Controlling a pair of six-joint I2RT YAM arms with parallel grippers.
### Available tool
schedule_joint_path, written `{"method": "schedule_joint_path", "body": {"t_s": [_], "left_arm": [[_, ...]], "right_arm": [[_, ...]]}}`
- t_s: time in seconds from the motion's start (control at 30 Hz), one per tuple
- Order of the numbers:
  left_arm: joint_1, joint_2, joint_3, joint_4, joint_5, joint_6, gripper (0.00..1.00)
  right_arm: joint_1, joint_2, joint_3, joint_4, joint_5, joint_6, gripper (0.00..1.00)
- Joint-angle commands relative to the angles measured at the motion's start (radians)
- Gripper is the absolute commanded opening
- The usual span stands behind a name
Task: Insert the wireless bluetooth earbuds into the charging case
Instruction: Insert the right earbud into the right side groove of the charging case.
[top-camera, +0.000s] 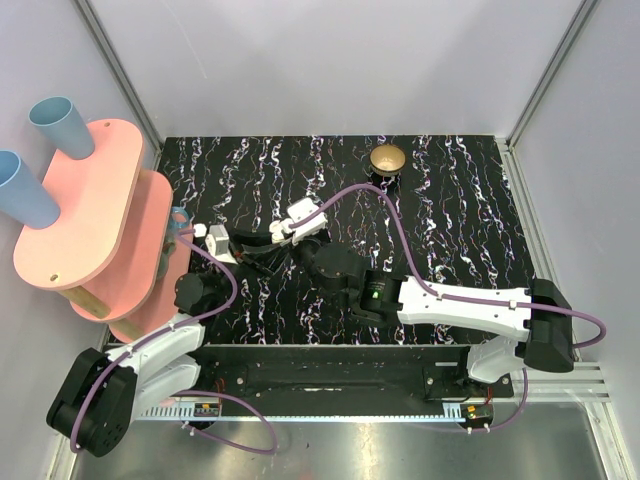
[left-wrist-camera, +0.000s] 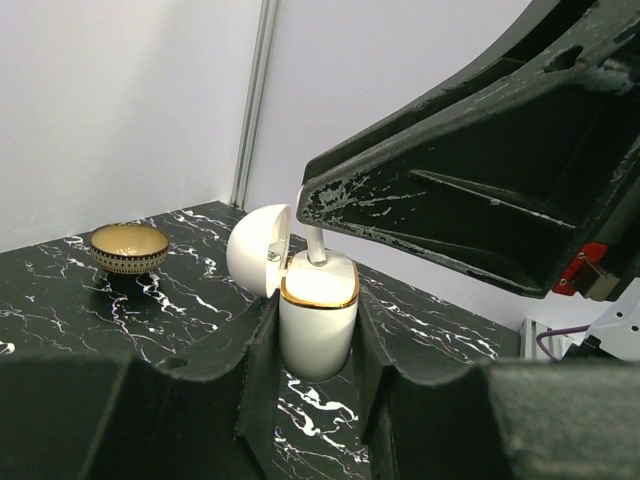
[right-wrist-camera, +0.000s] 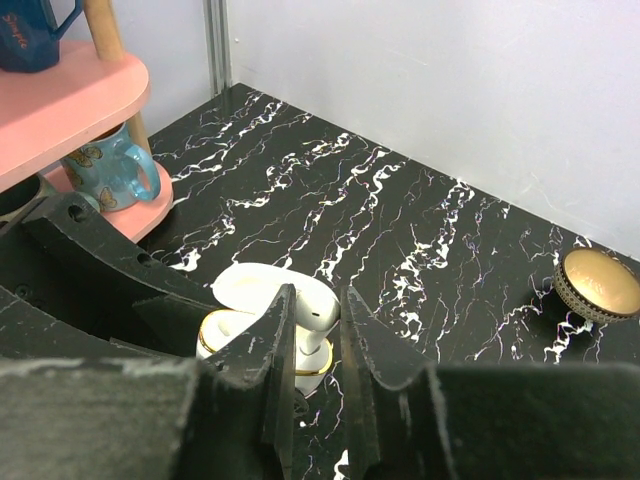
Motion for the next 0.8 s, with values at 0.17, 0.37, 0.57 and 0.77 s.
{"method": "schedule_joint_path", "body": {"t_s": [0.17, 0.37, 0.57, 0.77], "left_arm": [[-0.001, -0.026, 0.03, 0.399, -0.036, 0.002, 0.0], [-0.003, -0.017, 0.031, 0.401, -0.035, 0.01, 0.0], [-0.003, -0.008, 0.033, 0.401, -0.027, 0.013, 0.0], [-0.003, -0.002, 0.037, 0.399, -0.021, 0.013, 0.0]], "right_arm": [[0.008, -0.033, -0.038, 0.009, -0.023, -0.019, 0.0], [0.009, -0.024, -0.025, -0.011, -0.054, -0.079, 0.0], [0.009, -0.025, -0.021, 0.012, -0.033, -0.146, 0.0], [0.008, -0.034, -0.012, -0.008, -0.065, -0.175, 0.0]]}}
